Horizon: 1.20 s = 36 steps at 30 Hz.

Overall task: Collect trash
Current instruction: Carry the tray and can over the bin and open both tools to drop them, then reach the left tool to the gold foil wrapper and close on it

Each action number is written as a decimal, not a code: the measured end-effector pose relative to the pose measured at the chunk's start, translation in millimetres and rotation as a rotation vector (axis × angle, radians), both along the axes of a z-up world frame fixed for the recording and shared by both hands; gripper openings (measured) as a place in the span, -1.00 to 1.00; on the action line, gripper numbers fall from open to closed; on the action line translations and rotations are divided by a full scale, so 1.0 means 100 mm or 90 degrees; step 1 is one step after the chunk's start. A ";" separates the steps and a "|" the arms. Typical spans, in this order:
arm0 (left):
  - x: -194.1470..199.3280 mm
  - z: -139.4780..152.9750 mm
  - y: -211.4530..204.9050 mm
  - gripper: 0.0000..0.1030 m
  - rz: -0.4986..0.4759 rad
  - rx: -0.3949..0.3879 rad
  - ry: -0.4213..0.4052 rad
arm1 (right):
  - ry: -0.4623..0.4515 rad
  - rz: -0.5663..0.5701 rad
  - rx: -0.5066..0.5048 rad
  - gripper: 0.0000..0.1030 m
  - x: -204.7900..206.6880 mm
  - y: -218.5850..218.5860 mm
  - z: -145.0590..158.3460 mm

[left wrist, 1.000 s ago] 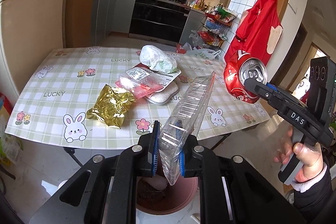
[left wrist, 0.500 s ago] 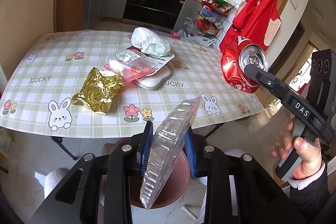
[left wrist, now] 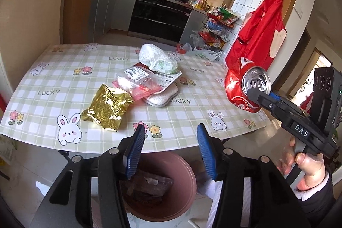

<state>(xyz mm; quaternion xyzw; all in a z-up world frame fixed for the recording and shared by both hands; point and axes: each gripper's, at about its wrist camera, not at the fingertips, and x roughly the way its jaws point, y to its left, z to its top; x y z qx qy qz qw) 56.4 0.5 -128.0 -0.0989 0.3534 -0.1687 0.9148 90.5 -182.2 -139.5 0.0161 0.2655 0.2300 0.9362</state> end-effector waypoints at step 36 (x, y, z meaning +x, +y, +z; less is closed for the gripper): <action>-0.23 0.41 0.94 0.86 0.216 0.021 -0.103 | -0.018 0.078 -0.043 0.15 -0.24 0.42 0.23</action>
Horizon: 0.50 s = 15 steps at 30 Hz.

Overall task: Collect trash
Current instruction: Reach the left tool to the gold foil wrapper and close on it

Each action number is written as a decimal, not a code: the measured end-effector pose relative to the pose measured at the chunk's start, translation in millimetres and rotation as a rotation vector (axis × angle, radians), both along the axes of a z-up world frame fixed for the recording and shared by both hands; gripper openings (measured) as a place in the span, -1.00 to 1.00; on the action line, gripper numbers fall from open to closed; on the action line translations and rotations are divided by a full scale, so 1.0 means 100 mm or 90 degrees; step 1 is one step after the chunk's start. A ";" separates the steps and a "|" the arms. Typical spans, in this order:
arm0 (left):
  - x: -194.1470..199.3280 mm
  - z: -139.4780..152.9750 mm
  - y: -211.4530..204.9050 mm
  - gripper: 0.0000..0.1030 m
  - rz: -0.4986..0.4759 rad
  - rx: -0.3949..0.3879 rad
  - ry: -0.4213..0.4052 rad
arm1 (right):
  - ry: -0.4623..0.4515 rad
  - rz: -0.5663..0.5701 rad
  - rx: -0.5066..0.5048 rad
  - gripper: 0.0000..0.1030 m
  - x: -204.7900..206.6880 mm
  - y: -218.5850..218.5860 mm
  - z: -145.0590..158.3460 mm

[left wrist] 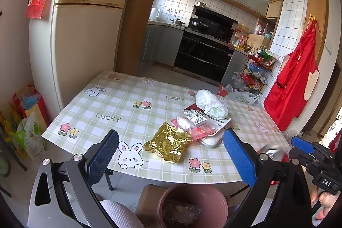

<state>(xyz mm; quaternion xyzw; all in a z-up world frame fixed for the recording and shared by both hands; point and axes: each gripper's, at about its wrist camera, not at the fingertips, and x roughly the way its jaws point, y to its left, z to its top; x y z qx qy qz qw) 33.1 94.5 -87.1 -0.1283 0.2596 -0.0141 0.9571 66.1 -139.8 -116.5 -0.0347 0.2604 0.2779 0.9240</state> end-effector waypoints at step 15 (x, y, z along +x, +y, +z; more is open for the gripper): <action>0.01 -0.02 -0.01 0.86 0.000 0.003 0.003 | -0.013 -0.094 -0.016 0.89 0.04 -0.13 -0.03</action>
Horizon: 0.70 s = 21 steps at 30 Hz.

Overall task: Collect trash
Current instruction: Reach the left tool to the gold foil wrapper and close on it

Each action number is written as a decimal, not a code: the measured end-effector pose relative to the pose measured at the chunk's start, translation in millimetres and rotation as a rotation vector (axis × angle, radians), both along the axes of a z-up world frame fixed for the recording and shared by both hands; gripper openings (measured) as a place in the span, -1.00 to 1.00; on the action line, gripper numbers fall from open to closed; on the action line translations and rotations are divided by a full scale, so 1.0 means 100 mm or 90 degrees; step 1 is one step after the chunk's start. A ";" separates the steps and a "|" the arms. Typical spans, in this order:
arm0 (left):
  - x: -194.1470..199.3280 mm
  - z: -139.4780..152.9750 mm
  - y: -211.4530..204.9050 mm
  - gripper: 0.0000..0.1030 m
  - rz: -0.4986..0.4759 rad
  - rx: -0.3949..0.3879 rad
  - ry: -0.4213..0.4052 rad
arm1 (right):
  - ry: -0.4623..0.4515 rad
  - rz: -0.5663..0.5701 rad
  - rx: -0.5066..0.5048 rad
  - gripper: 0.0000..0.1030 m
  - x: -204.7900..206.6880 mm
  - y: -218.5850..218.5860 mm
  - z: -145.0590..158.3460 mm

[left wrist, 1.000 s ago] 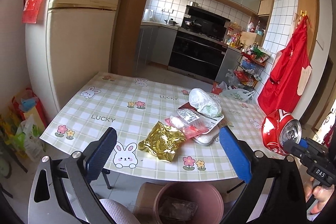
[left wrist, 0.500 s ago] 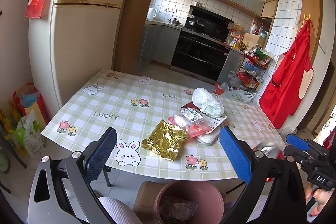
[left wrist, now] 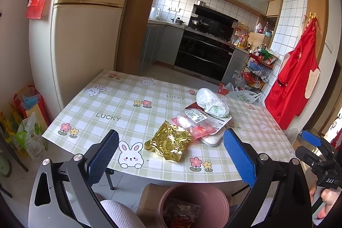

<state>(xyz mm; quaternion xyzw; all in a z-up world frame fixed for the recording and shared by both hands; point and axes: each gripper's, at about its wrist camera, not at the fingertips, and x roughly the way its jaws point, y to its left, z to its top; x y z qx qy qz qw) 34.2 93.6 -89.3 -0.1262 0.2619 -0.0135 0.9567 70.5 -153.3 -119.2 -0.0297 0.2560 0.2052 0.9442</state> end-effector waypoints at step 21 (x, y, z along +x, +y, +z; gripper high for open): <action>0.85 -1.11 -0.41 0.86 -0.118 0.137 0.134 | 0.118 -0.148 -0.030 0.89 0.80 -0.28 -0.81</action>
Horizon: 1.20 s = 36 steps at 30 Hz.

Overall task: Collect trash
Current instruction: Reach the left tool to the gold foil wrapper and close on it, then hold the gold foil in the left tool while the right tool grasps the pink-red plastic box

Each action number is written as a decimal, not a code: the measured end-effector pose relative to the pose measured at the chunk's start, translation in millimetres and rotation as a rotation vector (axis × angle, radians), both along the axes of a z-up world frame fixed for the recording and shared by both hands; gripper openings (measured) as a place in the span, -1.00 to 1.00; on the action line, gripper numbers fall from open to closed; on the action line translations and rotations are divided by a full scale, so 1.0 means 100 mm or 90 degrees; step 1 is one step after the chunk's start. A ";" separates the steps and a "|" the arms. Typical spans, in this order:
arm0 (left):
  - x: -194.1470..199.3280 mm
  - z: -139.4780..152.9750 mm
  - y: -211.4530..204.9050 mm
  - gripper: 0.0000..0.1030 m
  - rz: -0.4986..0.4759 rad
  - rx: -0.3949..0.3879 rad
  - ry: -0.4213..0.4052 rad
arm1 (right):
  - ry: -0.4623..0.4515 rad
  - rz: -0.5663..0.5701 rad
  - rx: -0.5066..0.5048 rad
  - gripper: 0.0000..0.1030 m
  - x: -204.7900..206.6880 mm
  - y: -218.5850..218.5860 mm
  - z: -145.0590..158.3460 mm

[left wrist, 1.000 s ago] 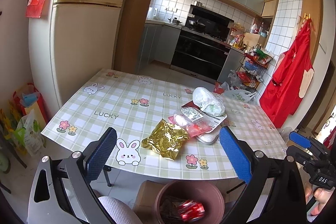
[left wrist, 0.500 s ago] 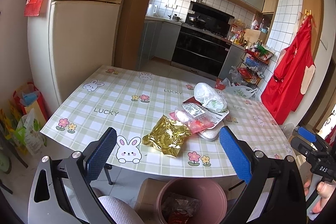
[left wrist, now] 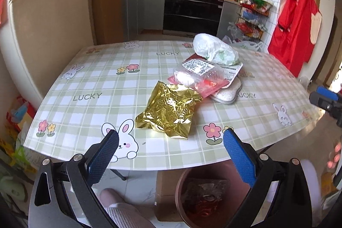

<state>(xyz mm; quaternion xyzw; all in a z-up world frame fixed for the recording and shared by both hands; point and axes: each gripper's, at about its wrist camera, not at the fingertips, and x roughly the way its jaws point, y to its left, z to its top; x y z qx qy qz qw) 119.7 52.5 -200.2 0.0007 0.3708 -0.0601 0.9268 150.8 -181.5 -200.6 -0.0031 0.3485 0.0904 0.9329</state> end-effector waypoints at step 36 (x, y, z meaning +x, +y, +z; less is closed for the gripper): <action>1.02 -0.62 0.13 -0.69 -0.010 0.030 0.086 | 0.017 0.174 -0.113 0.89 1.06 0.27 -0.34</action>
